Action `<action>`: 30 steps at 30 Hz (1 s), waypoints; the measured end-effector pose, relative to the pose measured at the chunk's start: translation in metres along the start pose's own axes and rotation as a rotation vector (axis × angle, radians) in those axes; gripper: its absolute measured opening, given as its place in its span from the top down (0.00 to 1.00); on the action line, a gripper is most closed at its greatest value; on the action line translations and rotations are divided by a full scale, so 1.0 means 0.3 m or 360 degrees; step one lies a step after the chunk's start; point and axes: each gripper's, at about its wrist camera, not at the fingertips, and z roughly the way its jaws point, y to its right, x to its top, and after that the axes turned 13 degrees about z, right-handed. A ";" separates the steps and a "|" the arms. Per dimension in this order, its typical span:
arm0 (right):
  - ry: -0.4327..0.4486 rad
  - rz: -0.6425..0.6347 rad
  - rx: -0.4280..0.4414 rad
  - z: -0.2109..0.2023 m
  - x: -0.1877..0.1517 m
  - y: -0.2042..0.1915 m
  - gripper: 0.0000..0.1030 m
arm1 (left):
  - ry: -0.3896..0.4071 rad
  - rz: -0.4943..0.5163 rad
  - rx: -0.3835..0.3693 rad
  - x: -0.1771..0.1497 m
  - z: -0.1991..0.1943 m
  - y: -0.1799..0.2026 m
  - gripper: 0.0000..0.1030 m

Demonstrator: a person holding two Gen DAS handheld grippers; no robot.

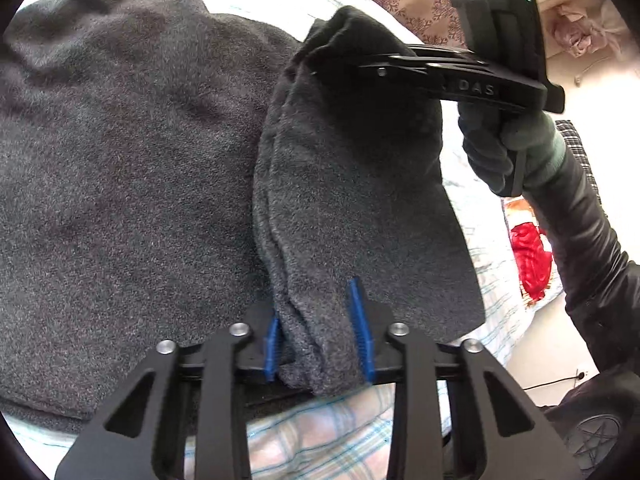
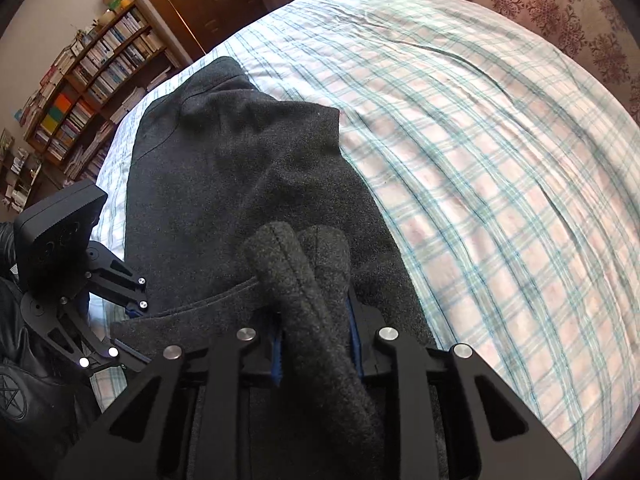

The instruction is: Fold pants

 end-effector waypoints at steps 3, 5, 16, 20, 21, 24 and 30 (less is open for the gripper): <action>0.0108 -0.0043 0.0012 -0.088 0.018 -0.067 0.79 | 0.0048 0.0007 0.0002 -0.008 -0.055 0.000 0.84; 0.0157 -0.0075 0.0018 -0.126 0.042 -0.112 0.79 | 0.0096 -0.0006 0.0013 -0.020 -0.107 -0.013 0.85; 0.0086 -0.0130 0.0000 0.109 0.236 -0.248 0.79 | 0.0194 -0.0148 0.0151 -0.109 -0.292 -0.196 0.85; -0.0030 -0.0029 -0.0114 0.262 0.240 -0.202 0.78 | 0.0161 -0.0192 0.0187 -0.113 -0.250 -0.233 0.80; -0.0023 -0.0016 -0.0121 0.274 0.236 -0.194 0.78 | 0.0167 -0.0194 0.0192 -0.109 -0.249 -0.234 0.79; 0.0017 0.0044 -0.0097 0.269 0.226 -0.188 0.78 | 0.0165 -0.0177 0.0213 -0.106 -0.254 -0.229 0.78; 0.0071 0.0053 -0.0094 0.234 0.216 -0.201 0.78 | 0.0155 -0.0156 0.0254 -0.103 -0.232 -0.173 0.78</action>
